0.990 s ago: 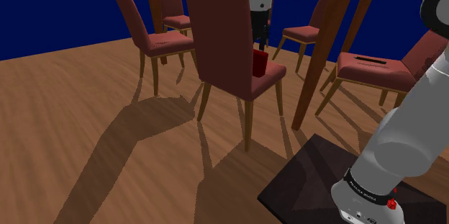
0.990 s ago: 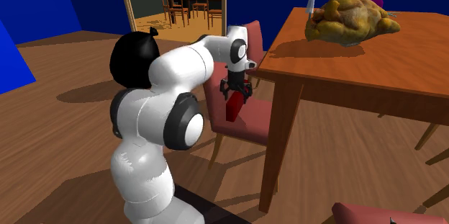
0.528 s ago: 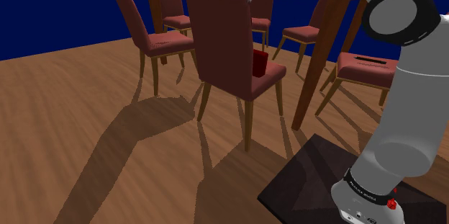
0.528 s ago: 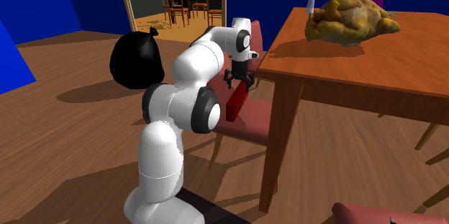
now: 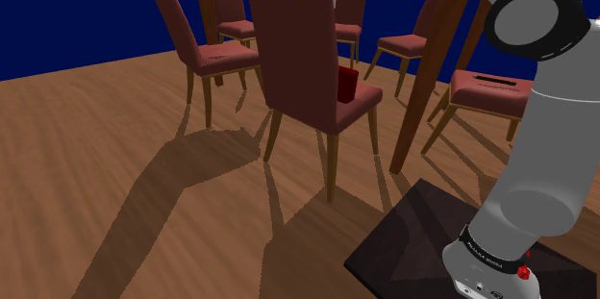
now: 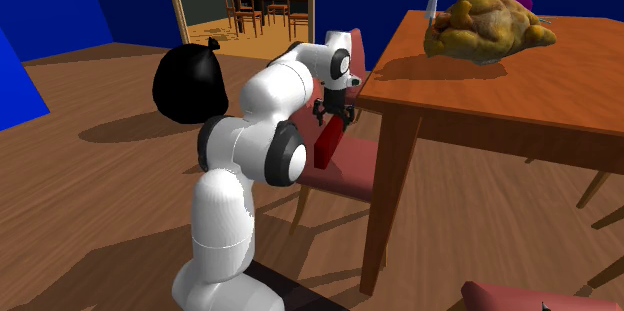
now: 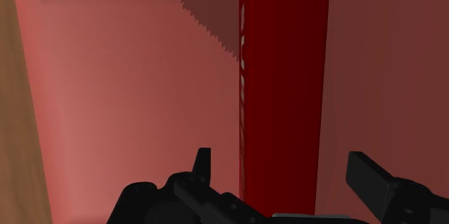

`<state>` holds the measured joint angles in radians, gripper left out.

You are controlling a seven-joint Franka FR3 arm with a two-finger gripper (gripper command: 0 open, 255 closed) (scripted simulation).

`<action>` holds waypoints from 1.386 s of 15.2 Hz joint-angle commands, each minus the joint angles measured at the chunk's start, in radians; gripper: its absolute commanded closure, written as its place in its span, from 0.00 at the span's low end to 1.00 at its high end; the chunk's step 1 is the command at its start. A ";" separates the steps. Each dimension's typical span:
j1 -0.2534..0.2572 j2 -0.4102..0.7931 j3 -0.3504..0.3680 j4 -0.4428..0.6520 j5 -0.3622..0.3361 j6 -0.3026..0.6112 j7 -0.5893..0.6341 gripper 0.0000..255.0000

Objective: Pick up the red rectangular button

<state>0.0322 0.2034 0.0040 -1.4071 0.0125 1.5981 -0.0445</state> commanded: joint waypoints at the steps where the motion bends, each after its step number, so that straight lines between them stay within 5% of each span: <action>1: 0.011 0.010 0.003 -0.031 -0.029 0.009 0.002 0.00; 2: 0.013 0.017 0.005 -0.020 -0.029 0.005 0.006 1.00; 11: 0.012 0.010 0.002 -0.031 -0.028 0.009 0.002 1.00; 21: 0.018 0.054 -0.004 0.168 -0.027 -0.146 -0.001 1.00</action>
<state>0.0498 0.2519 -0.0001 -1.2640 -0.0144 1.4706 -0.0444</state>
